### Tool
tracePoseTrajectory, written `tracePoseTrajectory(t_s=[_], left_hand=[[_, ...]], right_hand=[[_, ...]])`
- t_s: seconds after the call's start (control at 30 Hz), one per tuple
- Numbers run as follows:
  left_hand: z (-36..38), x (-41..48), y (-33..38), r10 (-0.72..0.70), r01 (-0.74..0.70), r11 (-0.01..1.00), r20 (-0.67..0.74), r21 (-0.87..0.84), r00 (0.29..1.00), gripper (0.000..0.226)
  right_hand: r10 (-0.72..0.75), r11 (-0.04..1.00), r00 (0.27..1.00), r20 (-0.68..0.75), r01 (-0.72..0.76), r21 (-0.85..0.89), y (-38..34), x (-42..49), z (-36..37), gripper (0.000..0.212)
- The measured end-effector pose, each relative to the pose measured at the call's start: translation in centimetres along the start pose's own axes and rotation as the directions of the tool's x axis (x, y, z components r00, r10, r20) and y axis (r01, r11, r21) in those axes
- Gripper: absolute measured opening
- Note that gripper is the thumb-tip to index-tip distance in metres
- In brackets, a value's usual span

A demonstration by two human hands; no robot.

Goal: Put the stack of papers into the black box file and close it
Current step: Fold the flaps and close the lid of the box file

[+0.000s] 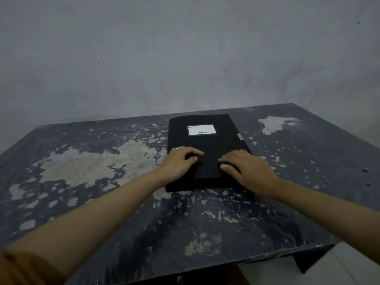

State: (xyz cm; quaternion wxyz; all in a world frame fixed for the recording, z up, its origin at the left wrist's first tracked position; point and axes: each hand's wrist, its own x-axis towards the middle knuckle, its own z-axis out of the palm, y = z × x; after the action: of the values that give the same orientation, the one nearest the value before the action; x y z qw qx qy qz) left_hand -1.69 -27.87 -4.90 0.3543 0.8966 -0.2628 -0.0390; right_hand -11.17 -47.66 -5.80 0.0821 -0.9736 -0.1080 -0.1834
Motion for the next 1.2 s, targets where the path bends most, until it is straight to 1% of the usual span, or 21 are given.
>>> tracePoseTrajectory(t_s=[0.07, 0.1, 0.13, 0.17, 0.2, 0.27, 0.3, 0.33, 0.37, 0.47, 0.57, 0.63, 0.73, 0.9, 0.97, 1.07, 1.13, 1.2], left_hand=[[-0.1, 1.1, -0.9, -0.086, 0.086, 0.996, -0.153, -0.003, 0.985, 0.032], [-0.3, 1.5, -1.4, -0.150, 0.141, 0.988, -0.209, -0.060, 0.966, 0.034], [-0.4, 2.2, -2.0, -0.225, 0.195, 0.970, -0.233, -0.146, 0.946, 0.037], [-0.4, 2.8, -2.4, -0.299, 0.239, 0.937, -0.233, -0.253, 0.925, 0.040], [-0.5, 3.0, -2.8, -0.356, 0.264, 0.894, -0.218, -0.362, 0.908, 0.043], [-0.6, 3.3, -3.4, -0.423, 0.283, 0.809, -0.176, -0.516, 0.889, 0.044], [-0.6, 3.4, -3.6, -0.436, 0.291, 0.785, -0.155, -0.546, 0.886, 0.044], [-0.5, 3.4, -3.9, -0.437, 0.293, 0.774, -0.138, -0.562, 0.889, 0.043], [-0.3, 3.4, -4.1, -0.430, 0.288, 0.769, -0.129, -0.571, 0.893, 0.044], [0.1, 3.4, -4.3, -0.419, 0.253, 0.762, -0.155, -0.596, 0.895, 0.050], [0.2, 3.7, -4.3, -0.435, 0.238, 0.751, -0.190, -0.615, 0.880, 0.052], [0.2, 3.9, -4.4, -0.433, 0.227, 0.749, -0.201, -0.623, 0.878, 0.052], [0.4, 4.0, -4.8, -0.413, 0.201, 0.753, -0.211, -0.626, 0.886, 0.053], [0.6, 4.2, -5.1, -0.416, 0.197, 0.763, -0.235, -0.615, 0.879, 0.055], [0.6, 4.2, -5.0, -0.412, 0.195, 0.769, -0.239, -0.608, 0.879, 0.055], [0.6, 4.1, -5.0, -0.402, 0.203, 0.789, -0.237, -0.581, 0.885, 0.054], [0.3, 4.1, -5.0, -0.395, 0.222, 0.814, -0.232, -0.538, 0.889, 0.054], [-0.1, 4.4, -4.9, -0.372, 0.252, 0.856, -0.199, -0.451, 0.907, 0.055]], right_hand=[[0.219, 0.963, 0.976, -0.004, -0.216, 0.164, 1.4, 1.0, 0.3, 0.043], [0.323, 0.925, 0.946, 0.009, -0.317, 0.209, 2.1, 1.7, 0.5, 0.038], [0.426, 0.869, 0.904, 0.046, -0.423, 0.257, 3.1, 2.6, 0.8, 0.037], [0.525, 0.783, 0.846, 0.093, -0.523, 0.336, 4.0, 3.4, 1.0, 0.038], [0.602, 0.673, 0.786, 0.140, -0.594, 0.440, 4.6, 3.9, 1.0, 0.039], [0.693, 0.409, 0.680, 0.240, -0.645, 0.646, 5.6, 4.8, 1.2, 0.036], [0.714, 0.300, 0.644, 0.275, -0.637, 0.710, 5.9, 5.2, 1.4, 0.033], [0.726, 0.228, 0.621, 0.294, -0.622, 0.749, 6.2, 5.6, 1.5, 0.031], [0.738, 0.186, 0.603, 0.301, -0.611, 0.769, 6.4, 5.9, 1.6, 0.029], [0.755, 0.110, 0.568, 0.327, -0.602, 0.791, 6.9, 7.0, 1.8, 0.023], [0.754, 0.078, 0.549, 0.360, -0.619, 0.781, 7.1, 8.0, 2.0, 0.013], [0.756, 0.085, 0.548, 0.357, -0.624, 0.777, 7.2, 8.5, 2.2, 0.019], [0.771, 0.121, 0.543, 0.333, -0.638, 0.760, 7.3, 9.1, 2.4, 0.026], [0.790, 0.164, 0.529, 0.311, -0.670, 0.724, 7.6, 9.5, 2.5, 0.024], [0.789, 0.186, 0.538, 0.295, -0.668, 0.720, 7.6, 9.6, 2.6, 0.021], [0.781, 0.245, 0.569, 0.257, -0.658, 0.712, 7.5, 9.5, 2.7, 0.009], [0.773, 0.279, 0.588, 0.239, -0.653, 0.704, 7.4, 9.5, 2.7, 0.014], [0.755, 0.329, 0.613, 0.234, -0.663, 0.673, 7.2, 9.5, 2.6, 0.015]])
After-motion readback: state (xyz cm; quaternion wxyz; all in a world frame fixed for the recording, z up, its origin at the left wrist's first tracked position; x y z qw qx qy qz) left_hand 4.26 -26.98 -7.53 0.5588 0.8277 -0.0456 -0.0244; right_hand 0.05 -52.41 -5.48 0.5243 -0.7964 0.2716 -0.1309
